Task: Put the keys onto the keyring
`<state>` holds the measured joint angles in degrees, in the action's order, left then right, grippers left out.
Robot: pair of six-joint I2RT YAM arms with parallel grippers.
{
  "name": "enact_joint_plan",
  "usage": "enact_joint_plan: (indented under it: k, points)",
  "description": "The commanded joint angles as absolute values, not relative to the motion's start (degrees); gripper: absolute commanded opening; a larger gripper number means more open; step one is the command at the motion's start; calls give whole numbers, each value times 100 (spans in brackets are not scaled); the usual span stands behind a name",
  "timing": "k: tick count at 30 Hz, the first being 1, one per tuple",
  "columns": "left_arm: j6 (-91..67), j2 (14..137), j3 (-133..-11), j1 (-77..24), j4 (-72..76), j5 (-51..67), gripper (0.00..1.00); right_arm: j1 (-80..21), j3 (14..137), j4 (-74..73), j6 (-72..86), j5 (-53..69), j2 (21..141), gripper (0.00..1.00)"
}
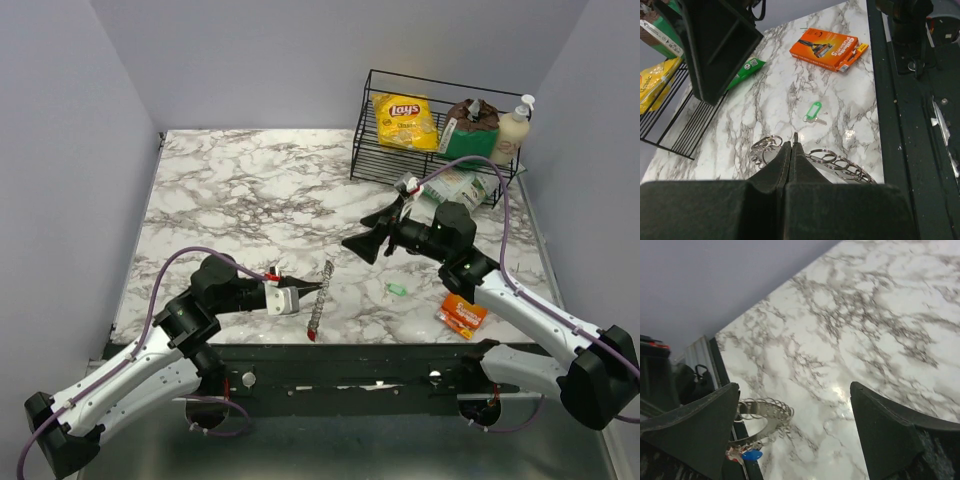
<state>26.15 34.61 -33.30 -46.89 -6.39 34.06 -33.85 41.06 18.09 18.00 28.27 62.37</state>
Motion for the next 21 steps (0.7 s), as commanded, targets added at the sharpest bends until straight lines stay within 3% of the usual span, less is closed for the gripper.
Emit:
enact_joint_plan:
  k: [1, 4, 11, 21]
  points:
    - [2074, 3349, -3147, -4711, 342, 3252, 0, -3103, 3806, 1152, 1986, 2154, 6380, 97]
    - [1987, 3296, -3103, -4711, 422, 3103, 0, -2857, 3543, 1037, 2171, 2171, 6547, 88]
    - [1556, 3322, -2988, -4711, 615, 2778, 0, -2663, 3375, 415, 2233, 1776, 6934, 78]
    - [1345, 3586, -3085, -4711, 695, 2812, 0, -2663, 3718, -1027, 1916, 669, 7137, 73]
